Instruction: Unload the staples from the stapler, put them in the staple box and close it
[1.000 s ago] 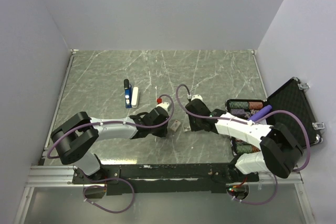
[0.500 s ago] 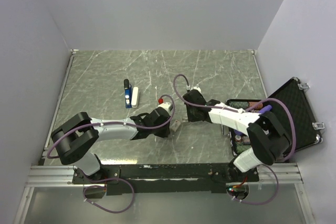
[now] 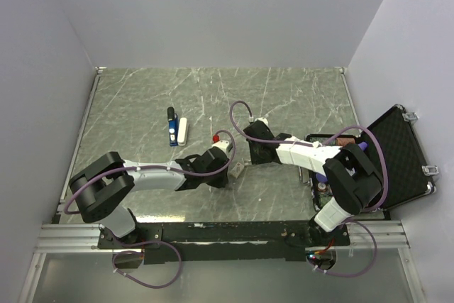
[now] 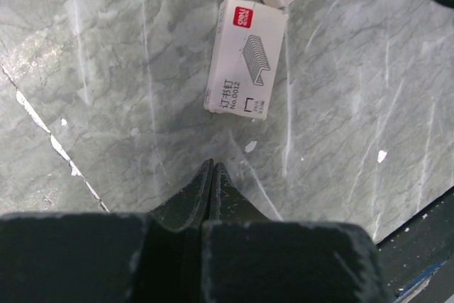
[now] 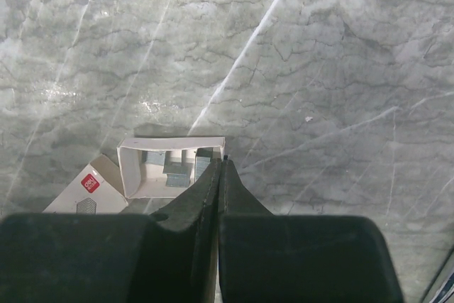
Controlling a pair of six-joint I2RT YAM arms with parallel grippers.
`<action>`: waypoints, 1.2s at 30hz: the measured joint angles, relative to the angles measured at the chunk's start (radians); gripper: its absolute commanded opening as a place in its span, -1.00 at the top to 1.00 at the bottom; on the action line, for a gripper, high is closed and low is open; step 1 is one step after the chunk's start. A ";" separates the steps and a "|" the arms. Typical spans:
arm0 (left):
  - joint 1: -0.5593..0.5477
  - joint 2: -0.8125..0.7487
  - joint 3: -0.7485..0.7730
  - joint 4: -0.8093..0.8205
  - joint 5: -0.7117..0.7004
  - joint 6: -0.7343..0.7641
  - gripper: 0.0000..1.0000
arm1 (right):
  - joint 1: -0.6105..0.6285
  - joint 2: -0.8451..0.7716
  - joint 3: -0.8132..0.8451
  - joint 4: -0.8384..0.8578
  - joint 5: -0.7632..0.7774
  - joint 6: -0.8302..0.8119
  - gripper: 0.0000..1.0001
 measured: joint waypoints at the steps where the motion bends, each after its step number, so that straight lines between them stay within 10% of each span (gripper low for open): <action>1: 0.000 0.001 -0.002 0.000 0.000 0.000 0.99 | 0.000 0.000 0.000 0.002 0.000 0.000 1.00; 36: -0.001 0.008 -0.006 -0.001 -0.048 -0.026 0.99 | 0.096 -0.040 -0.062 0.006 0.051 0.038 1.00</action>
